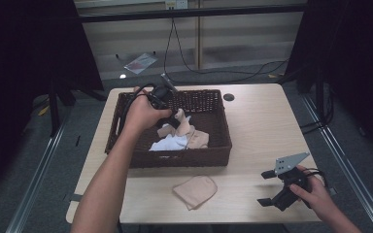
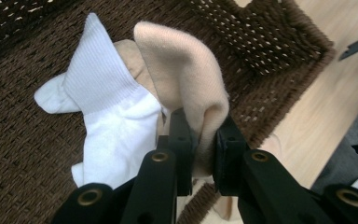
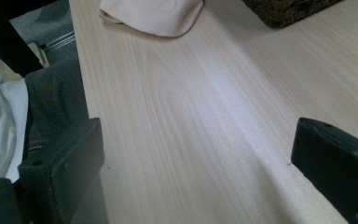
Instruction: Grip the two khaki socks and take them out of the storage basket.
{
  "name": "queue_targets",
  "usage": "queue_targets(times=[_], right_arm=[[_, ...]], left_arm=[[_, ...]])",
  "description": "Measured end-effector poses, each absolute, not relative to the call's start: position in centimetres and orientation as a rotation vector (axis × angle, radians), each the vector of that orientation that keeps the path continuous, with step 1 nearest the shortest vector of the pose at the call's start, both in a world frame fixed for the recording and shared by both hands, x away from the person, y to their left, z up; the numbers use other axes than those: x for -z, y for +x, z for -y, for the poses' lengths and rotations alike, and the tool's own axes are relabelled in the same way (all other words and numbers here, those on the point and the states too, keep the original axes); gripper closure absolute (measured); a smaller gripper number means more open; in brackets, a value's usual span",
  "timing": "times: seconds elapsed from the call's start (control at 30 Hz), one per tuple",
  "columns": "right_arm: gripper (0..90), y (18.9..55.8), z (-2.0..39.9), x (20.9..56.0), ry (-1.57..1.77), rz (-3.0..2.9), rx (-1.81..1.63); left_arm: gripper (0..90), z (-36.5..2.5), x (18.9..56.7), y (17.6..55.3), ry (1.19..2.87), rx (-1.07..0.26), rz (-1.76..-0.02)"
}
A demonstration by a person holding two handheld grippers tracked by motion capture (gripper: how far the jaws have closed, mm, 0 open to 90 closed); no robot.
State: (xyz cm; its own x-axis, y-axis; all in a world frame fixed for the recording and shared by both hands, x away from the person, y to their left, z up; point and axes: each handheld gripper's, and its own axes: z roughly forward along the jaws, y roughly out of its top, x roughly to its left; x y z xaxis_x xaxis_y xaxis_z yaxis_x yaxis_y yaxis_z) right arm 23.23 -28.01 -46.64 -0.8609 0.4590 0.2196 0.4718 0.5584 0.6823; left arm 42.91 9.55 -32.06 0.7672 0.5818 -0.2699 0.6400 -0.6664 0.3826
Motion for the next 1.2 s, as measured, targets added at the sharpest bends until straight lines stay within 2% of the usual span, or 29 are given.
queue_targets(times=[0.57,1.2], right_arm=[[2.5,23.2,28.0,46.6,-0.824,2.760,1.215],[2.5,23.2,28.0,46.7,-0.822,2.764,1.213]], left_arm=[[80.3,-9.1,29.2,40.7,2.528,0.258,-0.821],[80.2,-8.0,29.0,37.9,2.543,0.351,-0.686]])
